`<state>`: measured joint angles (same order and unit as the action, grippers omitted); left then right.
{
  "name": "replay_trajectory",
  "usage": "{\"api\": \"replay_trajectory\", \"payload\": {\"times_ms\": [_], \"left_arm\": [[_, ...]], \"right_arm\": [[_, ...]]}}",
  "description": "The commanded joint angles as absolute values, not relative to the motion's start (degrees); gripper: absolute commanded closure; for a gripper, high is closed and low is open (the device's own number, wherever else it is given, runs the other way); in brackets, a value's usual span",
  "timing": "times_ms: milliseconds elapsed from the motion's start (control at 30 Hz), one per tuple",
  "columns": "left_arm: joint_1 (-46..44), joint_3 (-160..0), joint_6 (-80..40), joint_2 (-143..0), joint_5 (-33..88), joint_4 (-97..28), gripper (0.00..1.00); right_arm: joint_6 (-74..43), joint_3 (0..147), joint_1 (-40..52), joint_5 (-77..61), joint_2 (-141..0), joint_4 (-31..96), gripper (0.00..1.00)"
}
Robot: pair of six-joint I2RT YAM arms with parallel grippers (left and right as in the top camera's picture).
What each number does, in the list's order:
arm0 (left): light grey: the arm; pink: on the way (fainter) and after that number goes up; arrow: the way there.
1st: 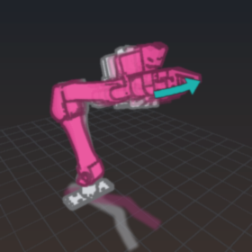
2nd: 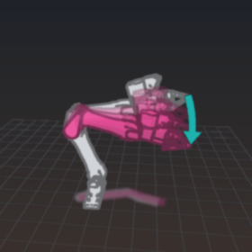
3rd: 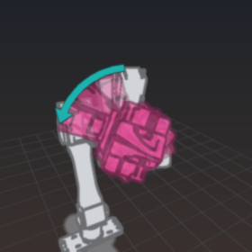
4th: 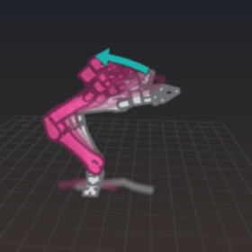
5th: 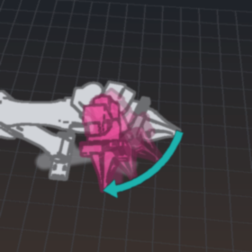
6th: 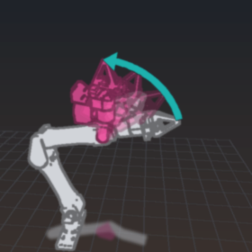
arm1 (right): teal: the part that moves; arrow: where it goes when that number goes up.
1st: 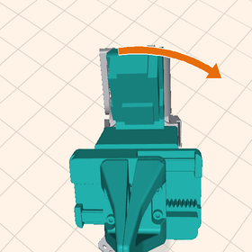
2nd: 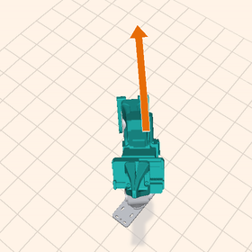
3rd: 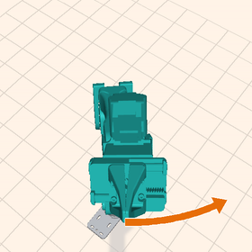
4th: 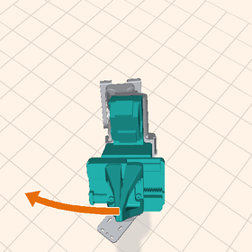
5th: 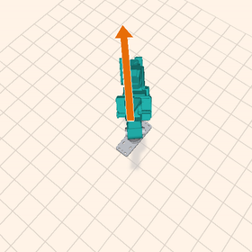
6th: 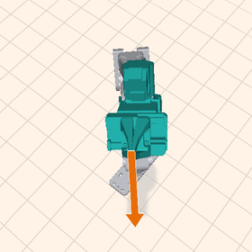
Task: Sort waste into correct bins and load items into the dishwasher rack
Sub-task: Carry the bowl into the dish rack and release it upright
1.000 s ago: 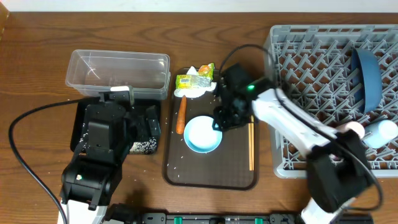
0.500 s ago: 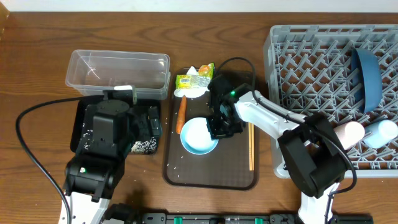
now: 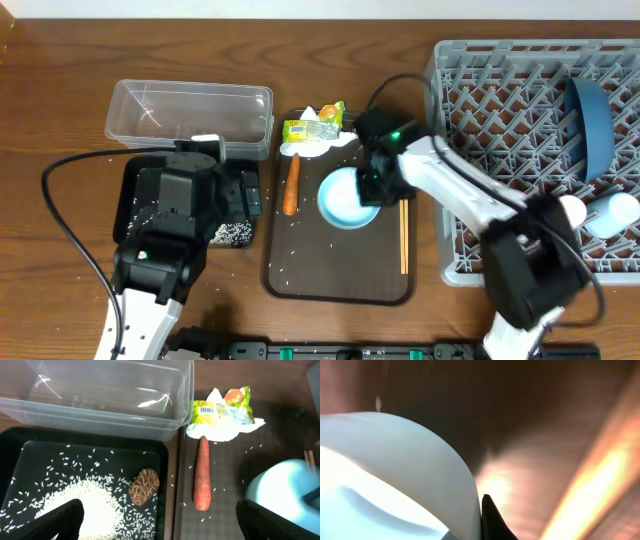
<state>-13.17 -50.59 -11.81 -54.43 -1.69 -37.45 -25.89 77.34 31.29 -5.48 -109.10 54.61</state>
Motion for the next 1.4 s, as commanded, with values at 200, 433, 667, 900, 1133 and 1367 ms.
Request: {"api": "replay_trajectory", "payload": {"times_ms": [200, 433, 667, 900, 1133, 1367], "left_arm": [[-12.9, -51.7, -11.7, -56.9, -1.8, -37.5, 0.02], [-12.9, -51.7, -11.7, -58.1, -1.8, -37.5, 0.02], [-12.9, -51.7, -11.7, -58.8, -1.8, -37.5, 0.02], [-12.9, -51.7, -11.7, -58.8, -1.8, -37.5, 0.02], [-12.9, -51.7, -11.7, -58.8, -1.8, -37.5, 0.02], [-12.9, -51.7, -11.7, -58.8, -1.8, -37.5, 0.02]], "right_arm": [[-27.9, 87.0, 34.0, 50.7, -92.1, 56.5, 0.99], [-27.2, 86.9, 31.3, 75.5, -92.7, 61.5, 0.99], [-27.2, 86.9, 25.1, 77.2, -93.5, 63.0, 0.99], [-27.1, 86.9, 17.4, 76.4, -94.8, 62.4, 0.99], [-25.1, 86.9, 16.9, 81.6, -100.6, 62.3, 0.99], [-21.6, 86.9, 18.1, 82.7, -109.0, 62.7, 0.99]]}}
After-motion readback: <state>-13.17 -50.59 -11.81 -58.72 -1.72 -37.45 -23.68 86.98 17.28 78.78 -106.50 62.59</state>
